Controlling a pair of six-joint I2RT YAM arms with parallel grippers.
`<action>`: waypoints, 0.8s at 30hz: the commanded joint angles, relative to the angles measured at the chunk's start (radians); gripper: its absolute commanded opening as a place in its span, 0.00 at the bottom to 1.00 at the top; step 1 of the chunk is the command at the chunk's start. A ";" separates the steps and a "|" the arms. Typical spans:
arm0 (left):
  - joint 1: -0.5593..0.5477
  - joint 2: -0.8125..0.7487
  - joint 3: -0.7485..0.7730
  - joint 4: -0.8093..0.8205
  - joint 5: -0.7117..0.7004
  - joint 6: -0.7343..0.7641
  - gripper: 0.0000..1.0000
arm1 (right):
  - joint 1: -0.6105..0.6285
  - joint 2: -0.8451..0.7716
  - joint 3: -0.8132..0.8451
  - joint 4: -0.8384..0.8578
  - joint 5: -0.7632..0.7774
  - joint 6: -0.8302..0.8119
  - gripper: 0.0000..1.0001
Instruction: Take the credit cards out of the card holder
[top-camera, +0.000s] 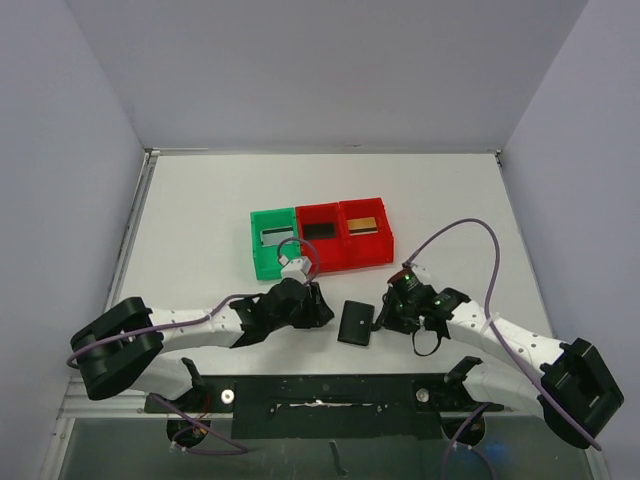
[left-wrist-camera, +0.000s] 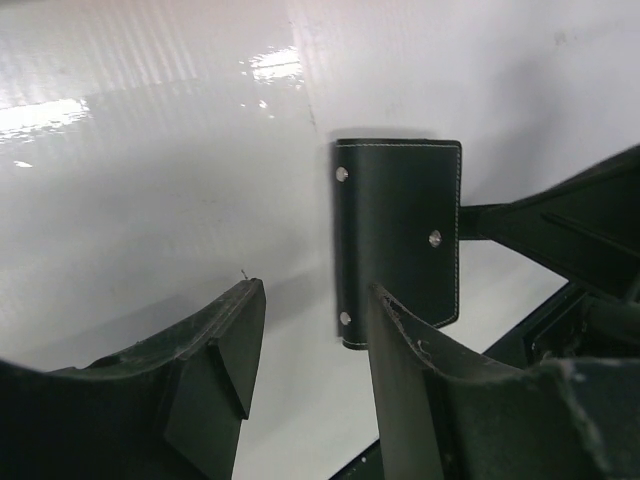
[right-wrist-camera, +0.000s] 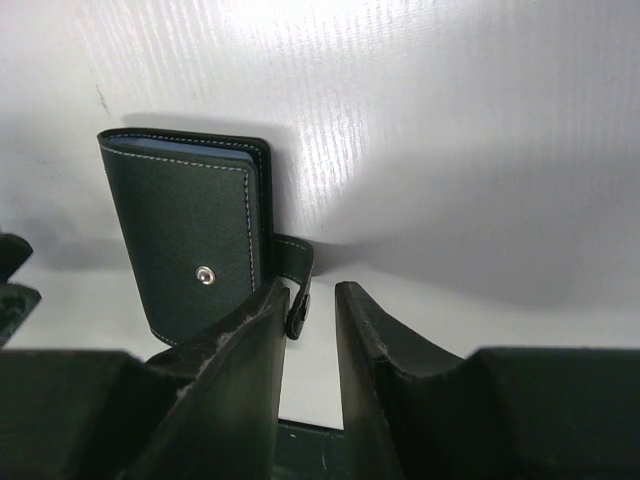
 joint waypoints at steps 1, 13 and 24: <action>-0.037 -0.002 0.067 0.022 -0.017 0.023 0.44 | -0.036 -0.019 -0.018 0.092 -0.037 0.021 0.24; -0.056 0.021 0.172 -0.050 -0.013 0.073 0.49 | -0.048 -0.056 -0.062 0.130 -0.069 0.027 0.00; -0.026 -0.198 -0.025 0.009 -0.092 -0.042 0.66 | -0.024 -0.057 0.099 0.196 -0.182 -0.133 0.00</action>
